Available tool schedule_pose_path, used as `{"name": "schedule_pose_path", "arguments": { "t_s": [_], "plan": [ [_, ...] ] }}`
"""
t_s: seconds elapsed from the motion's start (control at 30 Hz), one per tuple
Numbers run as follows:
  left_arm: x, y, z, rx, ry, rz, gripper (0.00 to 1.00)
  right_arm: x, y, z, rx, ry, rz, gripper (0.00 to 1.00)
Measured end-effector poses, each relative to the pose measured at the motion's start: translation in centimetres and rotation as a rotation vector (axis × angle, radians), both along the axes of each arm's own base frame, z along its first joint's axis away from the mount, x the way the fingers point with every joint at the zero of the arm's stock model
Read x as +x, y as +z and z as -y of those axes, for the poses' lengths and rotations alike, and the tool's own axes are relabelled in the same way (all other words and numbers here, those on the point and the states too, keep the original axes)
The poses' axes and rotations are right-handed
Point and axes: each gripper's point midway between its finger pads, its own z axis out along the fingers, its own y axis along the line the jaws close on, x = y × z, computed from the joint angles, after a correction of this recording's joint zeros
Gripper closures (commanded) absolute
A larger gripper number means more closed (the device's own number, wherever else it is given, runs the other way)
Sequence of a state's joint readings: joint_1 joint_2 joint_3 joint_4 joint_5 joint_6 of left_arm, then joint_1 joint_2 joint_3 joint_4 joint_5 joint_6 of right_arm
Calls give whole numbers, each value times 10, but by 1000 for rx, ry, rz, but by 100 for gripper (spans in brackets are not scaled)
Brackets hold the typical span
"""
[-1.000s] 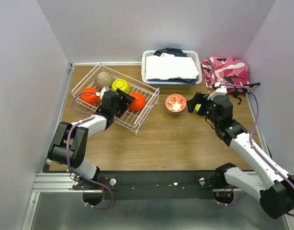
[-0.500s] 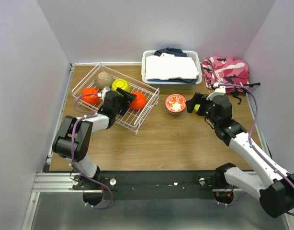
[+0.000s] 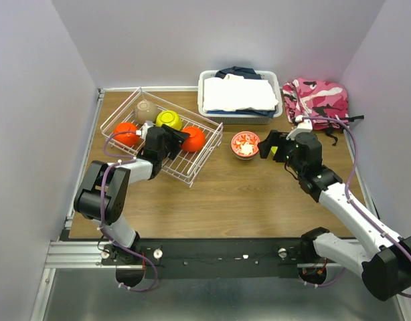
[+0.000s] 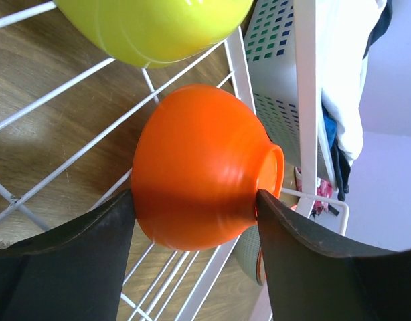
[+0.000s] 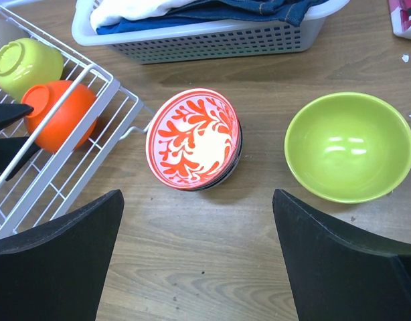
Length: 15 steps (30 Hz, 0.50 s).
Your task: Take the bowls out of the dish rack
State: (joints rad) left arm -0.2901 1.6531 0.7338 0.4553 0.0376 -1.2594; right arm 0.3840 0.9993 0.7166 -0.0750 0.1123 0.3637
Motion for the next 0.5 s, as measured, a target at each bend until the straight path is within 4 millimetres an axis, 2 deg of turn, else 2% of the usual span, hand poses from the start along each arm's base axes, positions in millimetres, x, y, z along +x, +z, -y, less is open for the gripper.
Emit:
{"name": "schedule_pose_path", "arguments": {
  "t_s": [0.2,0.33,0.5],
  "plan": [
    [0,4,-3,17,10,8,47,0,-1,-1,1,5,-3,0],
    [-4,11,-9,58,16,17,53,-1,-1,-2,3,12,-4,0],
    [-8,20,-19,135,17,33,53,-1,-1,-4,5,21,-6,0]
  ]
}}
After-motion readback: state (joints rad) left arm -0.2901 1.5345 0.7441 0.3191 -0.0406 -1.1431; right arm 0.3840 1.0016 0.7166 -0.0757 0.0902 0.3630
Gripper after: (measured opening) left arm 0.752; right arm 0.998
